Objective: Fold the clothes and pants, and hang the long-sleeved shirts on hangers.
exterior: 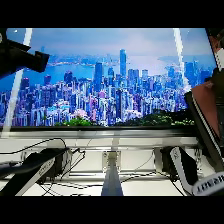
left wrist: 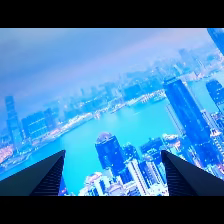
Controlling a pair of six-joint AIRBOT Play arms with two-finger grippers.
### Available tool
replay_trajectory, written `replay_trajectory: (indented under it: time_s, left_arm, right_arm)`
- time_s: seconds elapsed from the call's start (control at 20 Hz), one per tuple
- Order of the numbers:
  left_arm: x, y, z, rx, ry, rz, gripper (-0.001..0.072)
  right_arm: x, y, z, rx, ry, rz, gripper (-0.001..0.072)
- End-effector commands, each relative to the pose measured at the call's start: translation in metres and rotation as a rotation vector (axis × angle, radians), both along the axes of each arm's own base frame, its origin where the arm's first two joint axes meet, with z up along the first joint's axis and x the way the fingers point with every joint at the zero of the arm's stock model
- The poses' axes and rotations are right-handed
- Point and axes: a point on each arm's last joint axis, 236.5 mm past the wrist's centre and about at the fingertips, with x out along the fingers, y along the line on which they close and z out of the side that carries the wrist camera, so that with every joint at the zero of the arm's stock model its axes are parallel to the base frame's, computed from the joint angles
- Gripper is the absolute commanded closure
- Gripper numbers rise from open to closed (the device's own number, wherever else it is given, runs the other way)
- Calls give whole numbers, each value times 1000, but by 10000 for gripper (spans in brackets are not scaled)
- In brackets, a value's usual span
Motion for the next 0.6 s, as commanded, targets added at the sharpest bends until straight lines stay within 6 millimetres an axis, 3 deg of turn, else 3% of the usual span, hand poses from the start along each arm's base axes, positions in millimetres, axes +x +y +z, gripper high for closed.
replay_trajectory:
  time_s: [0.0,0.05,0.2,0.25,0.4,0.55]
  left_arm:
    - [-1,-1,2,-4,-5,-1,19]
    - [-1,-1,2,-4,-5,-1,19]
    - [-1,-1,2,-4,-5,-1,19]
    - [-1,-1,2,-4,-5,-1,19]
    - [-1,-1,2,-4,-5,-1,19]
    - [-1,-1,2,-4,-5,-1,19]
  right_arm:
    - [-42,-9,-28,115,-197,-207,313]
    - [-26,-10,-40,175,-211,-136,176]
    - [44,-3,-58,290,-247,153,196]
    - [63,2,-59,303,-243,227,271]
    - [127,31,-61,307,-158,505,664]
    - [200,99,-65,297,-5,907,667]
